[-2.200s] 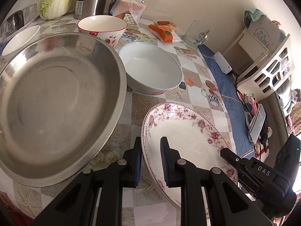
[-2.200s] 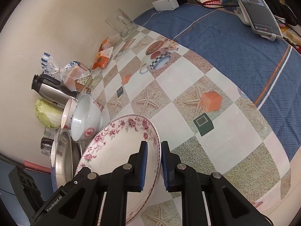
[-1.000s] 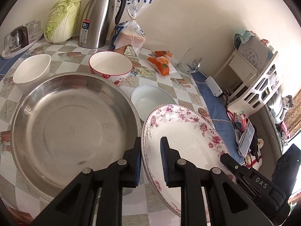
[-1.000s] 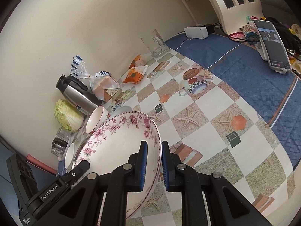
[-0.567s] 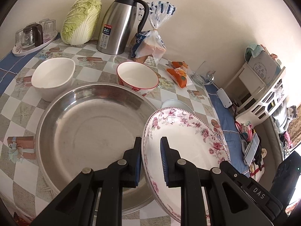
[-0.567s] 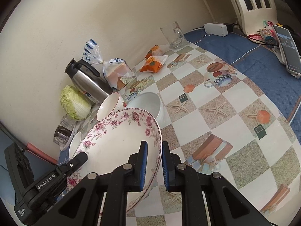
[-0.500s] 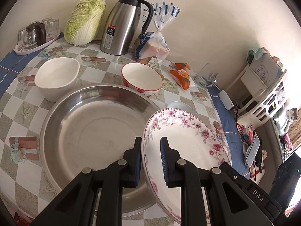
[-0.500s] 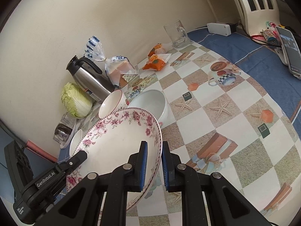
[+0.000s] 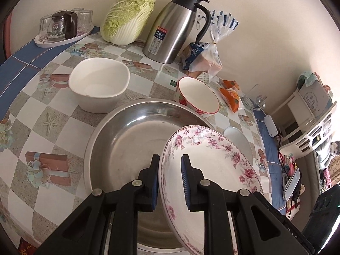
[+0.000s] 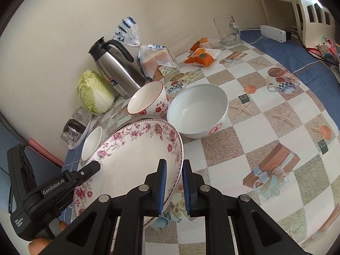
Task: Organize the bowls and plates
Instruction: 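Lift the pink-floral plate with both grippers and carry it over the steel basin, then lower the plate with both grippers into the steel basin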
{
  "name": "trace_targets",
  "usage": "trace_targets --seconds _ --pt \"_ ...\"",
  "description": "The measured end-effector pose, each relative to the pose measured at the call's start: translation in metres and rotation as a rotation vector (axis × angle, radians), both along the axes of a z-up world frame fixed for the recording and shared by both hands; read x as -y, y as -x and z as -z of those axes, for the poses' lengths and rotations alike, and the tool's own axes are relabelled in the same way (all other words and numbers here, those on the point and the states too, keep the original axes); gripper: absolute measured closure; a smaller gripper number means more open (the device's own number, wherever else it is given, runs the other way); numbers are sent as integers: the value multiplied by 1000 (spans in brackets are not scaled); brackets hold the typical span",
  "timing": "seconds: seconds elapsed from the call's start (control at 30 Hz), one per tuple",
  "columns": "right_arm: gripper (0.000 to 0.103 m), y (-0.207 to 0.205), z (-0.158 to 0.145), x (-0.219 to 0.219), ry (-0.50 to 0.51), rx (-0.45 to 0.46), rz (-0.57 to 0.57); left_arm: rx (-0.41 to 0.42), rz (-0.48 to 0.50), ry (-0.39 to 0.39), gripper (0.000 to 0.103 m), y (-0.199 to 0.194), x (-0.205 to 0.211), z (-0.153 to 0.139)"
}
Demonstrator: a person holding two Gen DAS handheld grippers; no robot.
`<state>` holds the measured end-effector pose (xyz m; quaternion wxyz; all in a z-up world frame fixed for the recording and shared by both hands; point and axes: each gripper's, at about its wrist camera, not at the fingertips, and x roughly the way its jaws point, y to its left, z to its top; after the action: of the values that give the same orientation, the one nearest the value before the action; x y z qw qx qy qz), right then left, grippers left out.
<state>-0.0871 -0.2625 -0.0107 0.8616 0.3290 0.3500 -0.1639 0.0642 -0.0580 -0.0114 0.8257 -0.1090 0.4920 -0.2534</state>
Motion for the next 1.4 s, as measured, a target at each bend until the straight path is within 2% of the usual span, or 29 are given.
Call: trace_targets --seconds 0.6,1.4 --pt "87 -40 19 -19 -2 -86 -77 -108 -119 29 83 -24 -29 25" --pt "87 -70 25 -18 48 -123 -107 -85 -126 -36 83 -37 -20 30"
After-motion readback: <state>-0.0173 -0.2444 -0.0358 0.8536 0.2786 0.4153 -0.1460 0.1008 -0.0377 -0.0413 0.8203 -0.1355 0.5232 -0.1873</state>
